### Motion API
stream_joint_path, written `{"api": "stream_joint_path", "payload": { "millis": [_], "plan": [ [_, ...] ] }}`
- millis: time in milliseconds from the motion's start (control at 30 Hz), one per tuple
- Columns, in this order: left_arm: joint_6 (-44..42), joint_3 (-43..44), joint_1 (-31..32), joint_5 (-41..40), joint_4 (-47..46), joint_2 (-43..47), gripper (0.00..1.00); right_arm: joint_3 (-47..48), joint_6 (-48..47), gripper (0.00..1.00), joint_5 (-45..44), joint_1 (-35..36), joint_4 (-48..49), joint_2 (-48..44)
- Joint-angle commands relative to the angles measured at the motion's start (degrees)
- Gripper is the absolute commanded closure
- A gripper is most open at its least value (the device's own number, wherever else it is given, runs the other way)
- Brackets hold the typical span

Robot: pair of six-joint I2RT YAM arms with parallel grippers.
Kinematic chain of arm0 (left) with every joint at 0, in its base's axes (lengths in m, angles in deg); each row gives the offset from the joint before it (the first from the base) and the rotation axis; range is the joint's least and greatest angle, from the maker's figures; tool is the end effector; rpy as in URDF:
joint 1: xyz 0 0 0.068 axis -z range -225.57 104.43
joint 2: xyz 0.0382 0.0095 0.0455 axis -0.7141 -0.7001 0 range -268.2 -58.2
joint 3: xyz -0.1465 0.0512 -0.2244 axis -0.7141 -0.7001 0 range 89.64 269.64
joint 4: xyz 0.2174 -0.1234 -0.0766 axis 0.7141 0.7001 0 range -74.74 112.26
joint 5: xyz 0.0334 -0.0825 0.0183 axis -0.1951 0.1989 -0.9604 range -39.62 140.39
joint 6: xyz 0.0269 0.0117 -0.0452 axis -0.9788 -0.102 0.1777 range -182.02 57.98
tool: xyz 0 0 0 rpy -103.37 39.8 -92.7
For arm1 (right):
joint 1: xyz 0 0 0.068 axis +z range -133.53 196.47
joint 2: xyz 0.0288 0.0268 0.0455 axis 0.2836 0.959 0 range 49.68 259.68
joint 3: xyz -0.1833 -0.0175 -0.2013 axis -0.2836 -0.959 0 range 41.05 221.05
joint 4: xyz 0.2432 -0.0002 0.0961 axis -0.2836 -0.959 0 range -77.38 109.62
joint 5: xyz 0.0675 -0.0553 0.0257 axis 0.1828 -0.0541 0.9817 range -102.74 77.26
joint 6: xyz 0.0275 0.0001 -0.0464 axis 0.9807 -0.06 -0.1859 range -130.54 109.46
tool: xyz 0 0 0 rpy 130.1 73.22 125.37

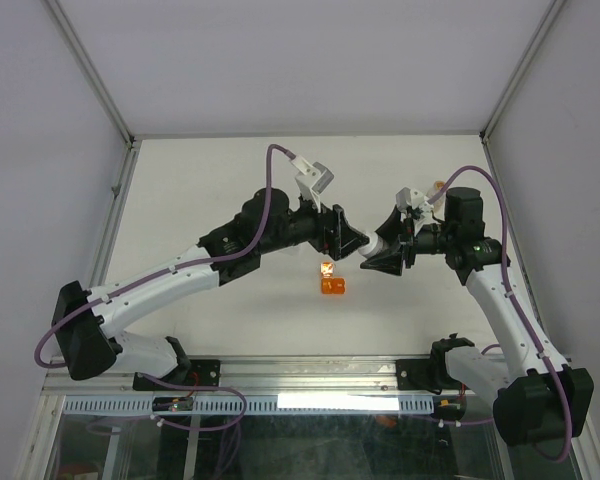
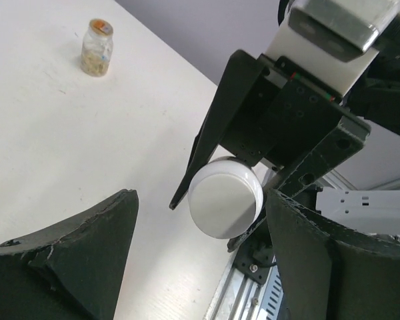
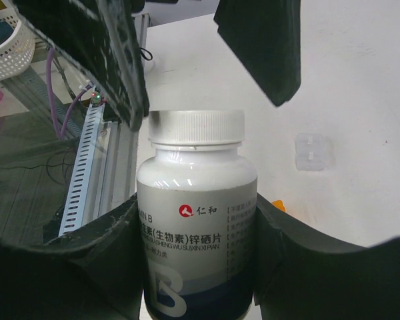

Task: Sort the pills into containers
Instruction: Screw the lid of the pill bottle onto the pill bottle.

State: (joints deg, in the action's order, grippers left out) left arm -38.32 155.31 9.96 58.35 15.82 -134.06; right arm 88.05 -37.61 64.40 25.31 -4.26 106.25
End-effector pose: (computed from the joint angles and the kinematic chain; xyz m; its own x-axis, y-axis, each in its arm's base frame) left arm 0.1740 -0.2619 0.3649 -0.4558 -0.0395 -0.8892 0.7757 0.4723 -0.4186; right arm 0.1869 0.0642 0.3071 -0.1036 -0.1186 -0.9875 -0.9940 0.0461 0.0987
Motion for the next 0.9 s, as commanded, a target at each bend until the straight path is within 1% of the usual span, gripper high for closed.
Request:
{"api": "stream_joint_path", "payload": {
  "millis": [0,167,267,333,367,433,533,633,733,800,867],
  "plan": [
    [-1.14,3.87,1.11,2.59,0.33,-0.85,0.23,1.80,0.27,1.00,0.34,-0.14,1.97,-0.68],
    [-0.94,4.46,1.42,4.01,0.35,-1.73,0.31,1.86,0.27,1.00,0.32,-0.13,1.91,-0.69],
    [-0.95,4.55,1.47,4.52,0.36,-1.99,0.39,1.84,0.26,1.00,0.32,-0.12,1.90,-0.77],
    [-0.90,4.60,1.50,5.41,0.33,-2.16,0.46,1.86,0.26,1.00,0.30,-0.10,1.91,-0.68],
    [-0.86,4.61,1.46,5.90,0.34,-2.25,0.48,1.86,0.26,1.00,0.36,-0.13,1.91,-0.68],
    [-0.85,4.57,1.51,6.49,0.40,-2.40,0.50,1.84,0.27,1.00,0.33,-0.14,1.90,-0.67],
    [-1.01,4.52,1.45,7.14,0.63,-2.29,0.51,1.85,0.26,1.00,0.35,-0.12,1.90,-0.70],
    [-1.37,4.64,1.43,8.33,0.83,-2.52,0.56,1.86,0.27,1.00,0.30,-0.12,1.91,-0.72],
    [-1.93,4.73,1.43,9.54,0.90,-2.87,0.67,1.86,0.26,1.00,0.30,-0.10,1.91,-0.77],
    [-3.14,4.78,1.34,11.01,0.81,-2.93,0.77,1.83,0.26,1.00,0.32,-0.07,1.91,-0.83],
    [-6.03,4.69,1.06,14.34,0.49,-3.06,0.83,1.92,0.26,1.00,0.41,-0.13,1.86,-0.85]
  ]
}}
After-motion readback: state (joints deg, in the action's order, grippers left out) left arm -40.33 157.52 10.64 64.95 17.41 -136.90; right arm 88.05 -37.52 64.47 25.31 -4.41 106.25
